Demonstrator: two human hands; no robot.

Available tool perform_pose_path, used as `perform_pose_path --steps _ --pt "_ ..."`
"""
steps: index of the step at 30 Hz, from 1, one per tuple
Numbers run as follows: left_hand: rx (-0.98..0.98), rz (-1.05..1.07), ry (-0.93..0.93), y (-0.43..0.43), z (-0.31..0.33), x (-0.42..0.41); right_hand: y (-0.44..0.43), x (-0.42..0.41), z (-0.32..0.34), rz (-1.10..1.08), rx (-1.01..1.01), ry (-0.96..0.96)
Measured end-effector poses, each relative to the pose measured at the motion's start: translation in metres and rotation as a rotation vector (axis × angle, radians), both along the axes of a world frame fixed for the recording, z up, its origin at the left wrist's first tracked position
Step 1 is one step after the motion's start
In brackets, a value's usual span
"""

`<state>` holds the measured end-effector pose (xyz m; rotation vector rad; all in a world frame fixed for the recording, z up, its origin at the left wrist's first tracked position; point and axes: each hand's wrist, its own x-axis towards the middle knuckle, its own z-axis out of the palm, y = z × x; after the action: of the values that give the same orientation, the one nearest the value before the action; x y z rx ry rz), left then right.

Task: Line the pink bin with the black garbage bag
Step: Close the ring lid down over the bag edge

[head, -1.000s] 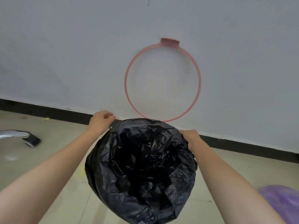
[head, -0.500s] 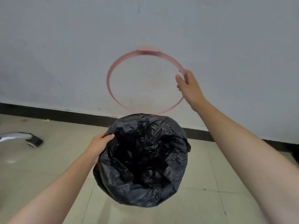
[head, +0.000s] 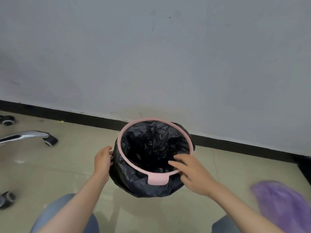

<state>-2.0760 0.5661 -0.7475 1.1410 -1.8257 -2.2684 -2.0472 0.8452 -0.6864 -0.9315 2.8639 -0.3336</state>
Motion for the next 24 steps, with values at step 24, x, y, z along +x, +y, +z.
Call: perform_pose_path --steps 24 --pt "-0.143 -0.213 0.115 0.036 -0.019 0.027 -0.046 0.055 -0.078 0.038 0.233 0.177"
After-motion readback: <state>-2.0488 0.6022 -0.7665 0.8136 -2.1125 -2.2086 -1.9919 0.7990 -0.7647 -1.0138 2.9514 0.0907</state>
